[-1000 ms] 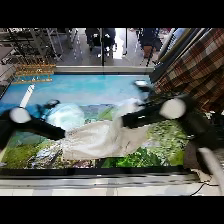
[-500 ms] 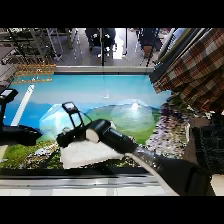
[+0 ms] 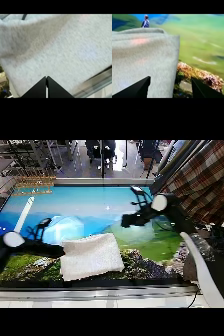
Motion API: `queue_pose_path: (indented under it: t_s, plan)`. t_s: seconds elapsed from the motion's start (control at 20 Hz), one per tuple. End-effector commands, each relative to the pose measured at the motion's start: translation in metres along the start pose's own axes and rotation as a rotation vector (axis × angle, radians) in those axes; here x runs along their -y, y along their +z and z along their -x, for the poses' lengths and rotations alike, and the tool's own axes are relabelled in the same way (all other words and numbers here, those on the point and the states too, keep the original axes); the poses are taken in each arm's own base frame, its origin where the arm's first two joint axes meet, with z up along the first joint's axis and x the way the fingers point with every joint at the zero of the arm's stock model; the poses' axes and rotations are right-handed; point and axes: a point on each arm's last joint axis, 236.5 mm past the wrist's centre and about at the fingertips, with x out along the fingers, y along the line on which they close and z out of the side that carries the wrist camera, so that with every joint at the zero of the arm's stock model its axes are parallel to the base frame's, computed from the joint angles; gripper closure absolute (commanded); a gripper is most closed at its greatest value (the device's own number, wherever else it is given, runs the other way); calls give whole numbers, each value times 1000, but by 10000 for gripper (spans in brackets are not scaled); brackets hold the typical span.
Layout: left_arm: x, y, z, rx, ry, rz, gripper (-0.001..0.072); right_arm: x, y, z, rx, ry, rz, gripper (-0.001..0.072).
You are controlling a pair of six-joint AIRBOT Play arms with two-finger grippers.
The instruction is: Fold the clothes and pants, and hang the long-sleeved shirts on hangers.
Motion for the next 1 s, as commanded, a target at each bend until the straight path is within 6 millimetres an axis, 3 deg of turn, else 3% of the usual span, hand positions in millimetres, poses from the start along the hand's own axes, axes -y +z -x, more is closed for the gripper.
queue_pose_path:
  t_s: [0.0, 0.15, 0.4, 0.55, 0.7, 0.75, 0.8, 0.85, 0.95]
  plan:
    - [-33, -6, -72, -102, 18, 88, 674, 27, -49, -20, -156, 155, -104, 48]
    - [-54, -16, -99, -166, 46, 133, 674, 36, -77, -75, -228, 206, -100, 13]
    - [-53, -13, -99, -164, 45, 128, 675, -11, -60, -135, -176, 515, -159, 13]
    - [-51, 0, -93, -130, 46, 113, 674, -27, -84, -170, -276, 541, -173, 12]
    - [-48, 6, -88, -112, 46, 104, 674, -59, -113, -187, -383, 601, -167, 20]
    - [-47, 6, -87, -115, 44, 103, 674, -69, -115, -187, -385, 611, -126, 195]
    - [-46, 5, -85, -116, 42, 101, 674, -81, -113, -183, -377, 634, -87, 580]
    - [-43, 6, -81, -112, 37, 96, 675, -91, -104, -177, -359, 657, -67, 679]
    - [-26, 10, -56, -94, 16, 62, 674, -100, -72, -150, -272, 661, -21, 680]
